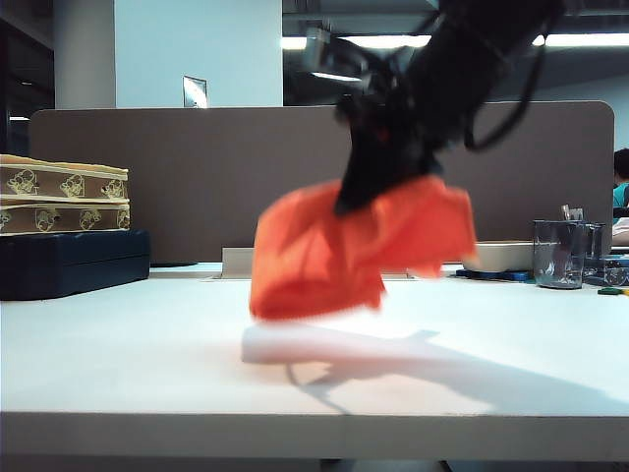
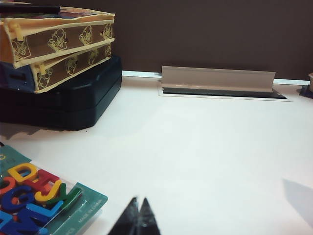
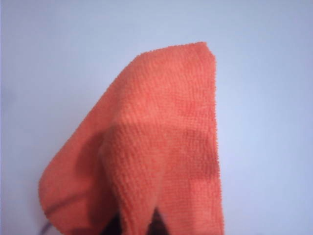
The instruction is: Use an orange cloth to wipe the letter magnets on the table away for a distance.
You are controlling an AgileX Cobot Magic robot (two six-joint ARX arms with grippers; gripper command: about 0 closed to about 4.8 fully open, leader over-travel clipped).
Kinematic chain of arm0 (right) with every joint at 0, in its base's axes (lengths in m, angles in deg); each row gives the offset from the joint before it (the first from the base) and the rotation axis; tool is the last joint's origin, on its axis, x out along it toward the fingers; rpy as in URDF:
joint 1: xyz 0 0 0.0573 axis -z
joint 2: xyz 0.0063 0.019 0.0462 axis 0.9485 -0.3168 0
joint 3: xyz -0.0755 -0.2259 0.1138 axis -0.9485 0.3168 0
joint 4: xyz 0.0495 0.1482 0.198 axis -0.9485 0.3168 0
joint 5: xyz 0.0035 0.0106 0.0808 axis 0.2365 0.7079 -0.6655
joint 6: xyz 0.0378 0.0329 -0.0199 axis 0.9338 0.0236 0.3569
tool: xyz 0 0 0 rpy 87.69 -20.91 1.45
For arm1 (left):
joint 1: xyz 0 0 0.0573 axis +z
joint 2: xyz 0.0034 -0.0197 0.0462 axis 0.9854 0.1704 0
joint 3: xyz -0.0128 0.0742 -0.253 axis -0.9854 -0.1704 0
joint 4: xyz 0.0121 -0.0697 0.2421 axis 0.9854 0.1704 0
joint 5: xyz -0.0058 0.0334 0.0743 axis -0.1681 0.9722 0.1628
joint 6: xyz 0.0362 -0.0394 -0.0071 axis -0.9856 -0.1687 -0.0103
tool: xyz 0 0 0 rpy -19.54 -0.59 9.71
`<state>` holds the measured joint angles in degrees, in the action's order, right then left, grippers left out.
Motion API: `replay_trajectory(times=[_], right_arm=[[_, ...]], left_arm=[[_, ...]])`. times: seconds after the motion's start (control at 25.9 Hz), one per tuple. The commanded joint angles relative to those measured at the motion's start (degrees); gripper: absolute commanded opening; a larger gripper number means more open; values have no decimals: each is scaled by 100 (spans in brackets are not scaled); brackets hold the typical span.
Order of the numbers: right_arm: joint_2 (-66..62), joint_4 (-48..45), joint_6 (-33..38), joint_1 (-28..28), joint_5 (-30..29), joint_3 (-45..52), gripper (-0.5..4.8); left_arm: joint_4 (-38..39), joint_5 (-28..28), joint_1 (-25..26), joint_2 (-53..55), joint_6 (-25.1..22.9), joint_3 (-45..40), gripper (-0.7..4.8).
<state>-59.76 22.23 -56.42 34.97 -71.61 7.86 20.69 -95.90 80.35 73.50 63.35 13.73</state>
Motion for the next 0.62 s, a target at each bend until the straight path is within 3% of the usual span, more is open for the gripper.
replay_trajectory(times=[0.04,0.5,0.62], right_arm=[[-39,-35,17,-31,-46,195,196],[79,-162,-31,15,24,210,211],[363,-282,-46,94,518,199,211]], left_arm=[[-55,-90,-2,2,9,13,-3],[-57,-170,-4,2,9,66,-3],[-98,-170,-4,2,-17,251,-3]])
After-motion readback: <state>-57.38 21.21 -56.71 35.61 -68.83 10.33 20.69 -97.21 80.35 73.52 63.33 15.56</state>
